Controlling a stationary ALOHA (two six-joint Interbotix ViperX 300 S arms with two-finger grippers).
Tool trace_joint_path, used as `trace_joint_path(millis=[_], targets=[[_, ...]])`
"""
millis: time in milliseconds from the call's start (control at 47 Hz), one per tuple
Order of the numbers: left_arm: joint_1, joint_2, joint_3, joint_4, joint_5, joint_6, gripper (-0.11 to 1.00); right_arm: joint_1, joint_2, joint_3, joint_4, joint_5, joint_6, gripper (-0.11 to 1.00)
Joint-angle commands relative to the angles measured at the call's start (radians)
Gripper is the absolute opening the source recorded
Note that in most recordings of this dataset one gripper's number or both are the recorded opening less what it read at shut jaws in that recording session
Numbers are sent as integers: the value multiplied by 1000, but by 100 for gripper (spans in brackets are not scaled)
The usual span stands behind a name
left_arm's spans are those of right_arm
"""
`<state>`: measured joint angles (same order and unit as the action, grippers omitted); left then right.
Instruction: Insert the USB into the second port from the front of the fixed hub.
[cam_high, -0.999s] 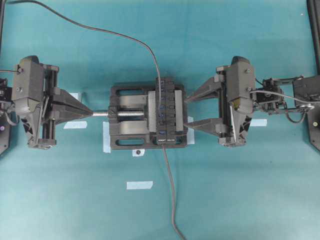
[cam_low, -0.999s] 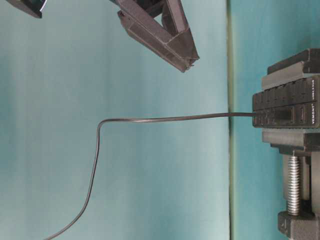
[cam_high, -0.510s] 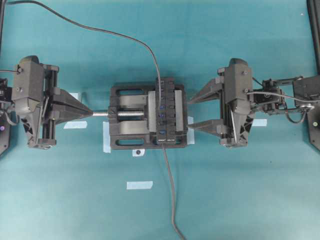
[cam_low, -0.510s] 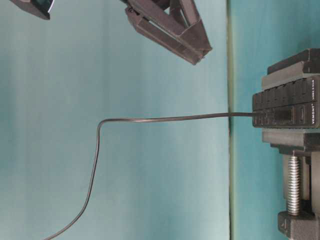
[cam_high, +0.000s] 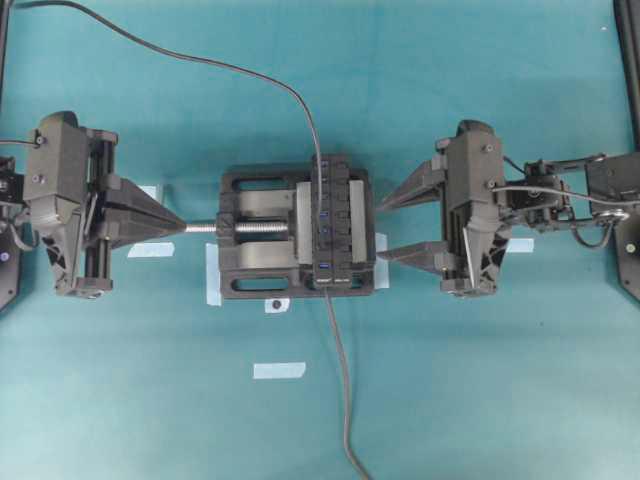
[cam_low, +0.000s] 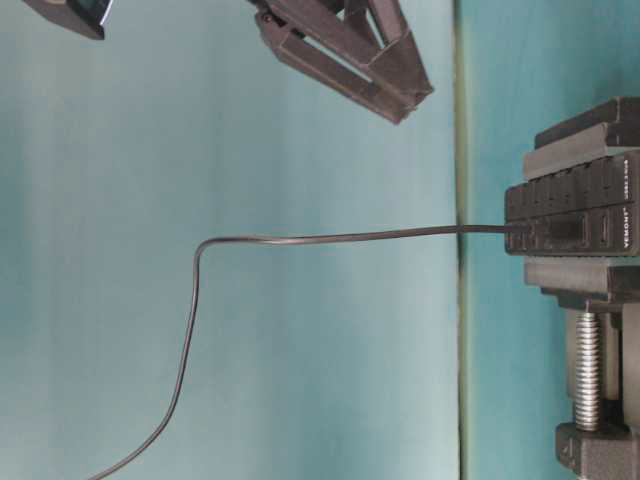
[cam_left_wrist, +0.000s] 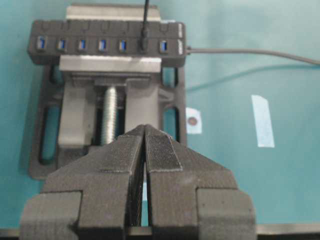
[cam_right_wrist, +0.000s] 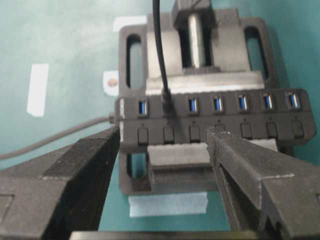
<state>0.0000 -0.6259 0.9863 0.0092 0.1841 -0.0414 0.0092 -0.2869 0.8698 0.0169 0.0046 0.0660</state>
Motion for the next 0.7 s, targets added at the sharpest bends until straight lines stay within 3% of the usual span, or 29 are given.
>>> trace_joint_path(millis=[0,680], targets=[[0,-3,-14,0,-9,-2,0,3,-11,-8,0,-2,8,76],[0,-3,-17,0,-9,0,0,20,75,-52,0,32,6,76]])
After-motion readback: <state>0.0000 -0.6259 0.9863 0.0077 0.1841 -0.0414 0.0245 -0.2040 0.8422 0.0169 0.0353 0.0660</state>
